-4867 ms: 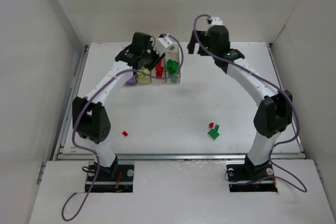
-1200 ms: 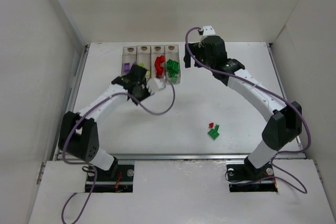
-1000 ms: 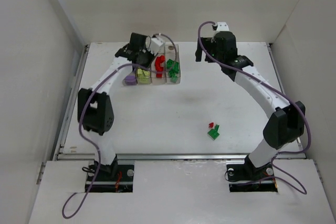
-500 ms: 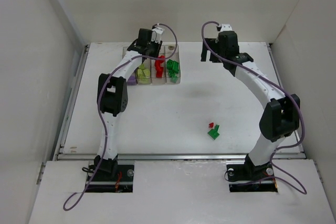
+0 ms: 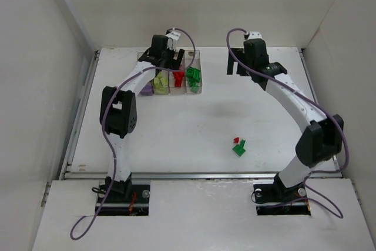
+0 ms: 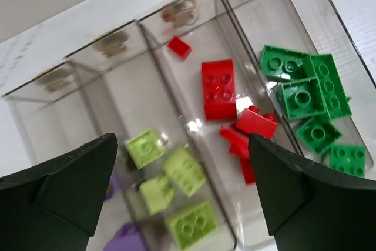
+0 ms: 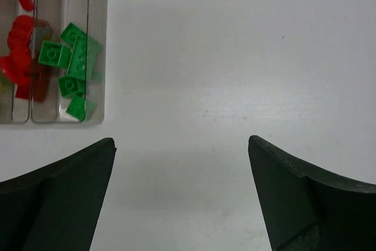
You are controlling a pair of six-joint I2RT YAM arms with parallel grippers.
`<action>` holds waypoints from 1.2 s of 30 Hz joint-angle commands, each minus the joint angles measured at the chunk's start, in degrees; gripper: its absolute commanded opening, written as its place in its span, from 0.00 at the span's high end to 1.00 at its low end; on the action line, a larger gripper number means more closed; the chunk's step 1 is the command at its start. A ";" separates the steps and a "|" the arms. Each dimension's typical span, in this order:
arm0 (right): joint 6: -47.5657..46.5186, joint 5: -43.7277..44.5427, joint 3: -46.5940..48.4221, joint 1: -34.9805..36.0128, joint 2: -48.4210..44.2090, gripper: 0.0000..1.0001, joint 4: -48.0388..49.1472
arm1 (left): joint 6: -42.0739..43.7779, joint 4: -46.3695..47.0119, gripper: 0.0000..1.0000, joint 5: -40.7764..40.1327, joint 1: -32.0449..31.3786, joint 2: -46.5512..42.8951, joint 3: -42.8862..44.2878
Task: Sort the legos into containers by color
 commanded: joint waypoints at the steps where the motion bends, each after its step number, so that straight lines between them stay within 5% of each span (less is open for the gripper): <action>1: 3.36 6.68 -2.28 5.33 -8.79 0.00 -8.49 | -0.17 2.08 0.08 -5.03 0.27 -13.41 -3.60; 11: 17.95 -3.59 -19.25 12.46 -14.69 0.00 -23.98 | -9.48 -1.38 0.08 -10.83 0.27 -26.25 -23.29; 19: 18.58 -7.54 -29.45 14.05 -15.30 0.35 -16.35 | -7.90 -0.31 0.07 -10.75 1.32 -29.50 -26.72; 25: 18.58 -9.12 -30.60 13.35 -9.77 0.50 -14.23 | -7.90 0.21 0.07 -10.22 1.85 -32.14 -27.87; 30: 19.10 -6.22 -32.62 13.35 -9.15 0.50 -13.70 | -6.76 0.74 0.06 -11.97 2.38 -33.90 -28.49; 36: 19.10 -0.52 -30.68 13.35 -10.73 0.28 -16.25 | -4.04 -3.81 0.06 -12.51 3.61 -35.13 -23.58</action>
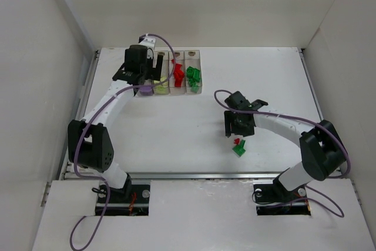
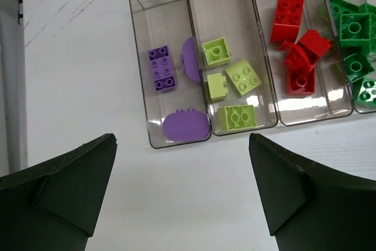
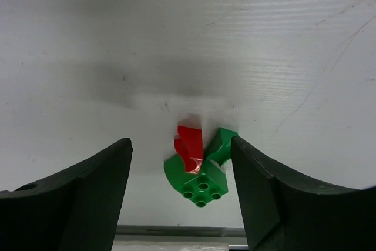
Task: Sort the legos into containers by color
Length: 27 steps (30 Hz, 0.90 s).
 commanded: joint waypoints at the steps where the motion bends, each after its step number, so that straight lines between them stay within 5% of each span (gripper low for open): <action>1: 0.07 4.03 2.10 -0.14 -2.19 0.26 -0.14 | 3.17 -2.77 0.06 -1.31 0.92 -3.81 5.17; 5: -0.46 2.11 0.44 -0.14 -1.67 0.26 0.47 | 5.55 -9.54 0.06 -1.31 2.33 -4.34 9.48; 13: -0.46 -0.62 -2.12 -0.14 -0.25 0.44 3.28 | 7.84 -13.33 0.06 -1.84 5.57 -6.98 8.96; 17: -0.99 -0.62 -2.12 -0.14 -0.25 0.59 4.51 | 7.32 -13.86 0.06 0.08 7.51 -8.21 8.96; 24: -0.99 -1.85 0.69 1.27 0.98 1.00 3.81 | 6.00 -13.86 0.06 3.08 10.14 -9.35 7.82; 27: -2.04 -1.85 3.24 1.79 0.36 1.00 2.68 | 6.00 -13.86 0.05 3.08 10.15 -9.88 7.82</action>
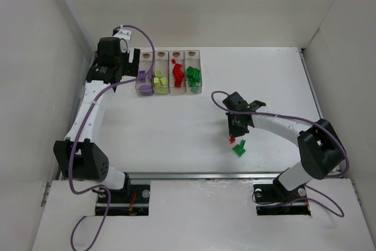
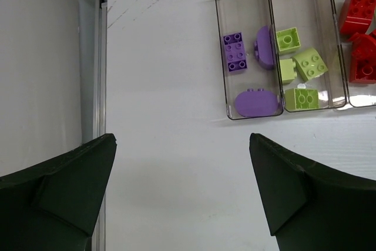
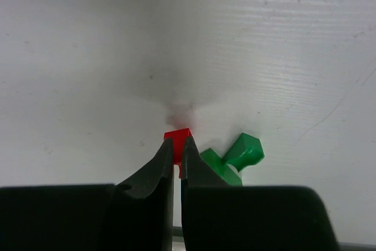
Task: Sort the legos into containers by color
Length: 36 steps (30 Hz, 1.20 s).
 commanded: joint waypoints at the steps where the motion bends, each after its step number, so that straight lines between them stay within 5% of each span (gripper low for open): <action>1: -1.52 -1.43 4.86 0.94 -0.51 1.00 0.29 | -0.67 0.06 0.05 1.13 0.22 -3.34 -0.07; 9: -7.40 -7.68 23.19 1.56 4.13 1.00 12.58 | -0.67 1.73 0.05 0.44 0.75 -4.49 -2.36; 20: -10.14 -3.38 67.22 1.56 40.31 1.00 24.80 | 0.39 4.01 0.02 -1.77 1.89 -7.57 -6.75; 25: -10.14 -5.22 76.58 1.56 48.70 1.00 25.34 | 0.91 4.02 0.02 -3.69 1.89 -7.04 -7.28; 27: -10.14 -5.22 76.59 1.56 48.71 0.84 25.86 | 0.91 4.02 0.02 -3.70 1.89 -6.34 -7.28; 28: -10.14 -4.35 75.72 1.56 48.71 0.64 26.65 | 0.91 4.54 0.02 -4.22 1.89 -5.81 -7.28; 29: -10.14 -4.35 75.01 1.56 48.71 0.31 26.66 | 0.91 4.54 0.02 -4.23 1.89 -5.81 -7.28; 32: -11.28 -5.04 73.43 1.56 46.25 0.00 27.18 | 0.91 4.54 0.02 -4.23 1.89 -4.67 -7.28; 36: -12.95 -3.75 71.06 1.56 39.58 0.00 25.87 | 0.39 4.54 0.02 -3.61 1.89 -4.05 -6.75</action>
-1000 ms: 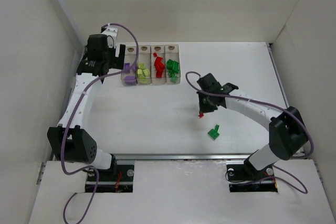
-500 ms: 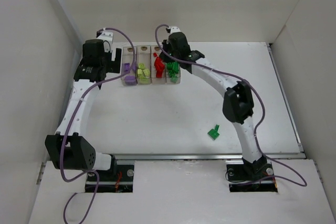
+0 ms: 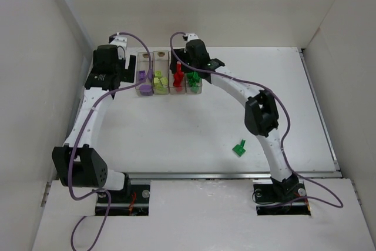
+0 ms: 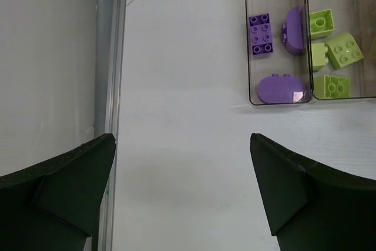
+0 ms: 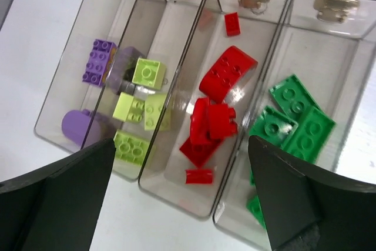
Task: Sort the legos into containers by color
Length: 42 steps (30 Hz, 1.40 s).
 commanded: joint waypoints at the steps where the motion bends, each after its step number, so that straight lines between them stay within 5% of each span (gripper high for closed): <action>1: -1.78 1.97 -2.55 0.49 -11.09 0.00 0.52 | -0.14 2.03 0.02 0.17 0.21 0.06 0.17; 4: -2.92 8.79 -8.27 0.49 -21.10 0.00 -5.54 | -0.14 1.50 0.02 0.79 0.21 0.06 0.70; 8: -1.79 16.91 -29.83 -0.57 -34.38 0.00 -18.11 | -1.45 1.50 0.02 0.79 0.21 -0.47 0.70; 11: 6.45 14.48 -43.22 -3.46 -43.87 0.00 -24.72 | -2.25 2.02 0.02 0.26 0.73 -0.47 0.70; 17: 23.95 9.71 -73.22 -6.81 -61.46 0.11 -20.17 | -3.30 2.03 0.02 2.98 0.74 -1.00 0.17; 24: 25.03 8.48 -79.66 -7.86 -58.05 0.19 -17.44 | -3.30 2.03 0.02 4.04 0.74 -2.93 -0.97; 29: 24.41 6.38 -81.41 -7.86 -55.14 0.35 -16.38 | -3.30 2.03 0.02 4.04 0.74 -4.07 -1.50; 34: 25.46 5.85 -83.61 -7.86 -56.29 0.37 -15.77 | -3.30 2.03 0.02 4.04 0.74 -4.60 -1.50; 38: 25.46 6.37 -84.14 -7.86 -56.29 0.66 -15.15 | -3.30 2.03 0.02 4.04 0.74 -4.60 -1.50; 39: 25.46 7.33 -83.44 -7.86 -55.59 0.82 -14.62 | -3.30 2.03 0.02 4.04 0.74 -4.60 -1.50; 42: 23.36 7.87 -81.78 -7.86 -54.36 1.00 -14.62 | -3.30 2.03 0.02 4.04 0.74 -4.60 -1.50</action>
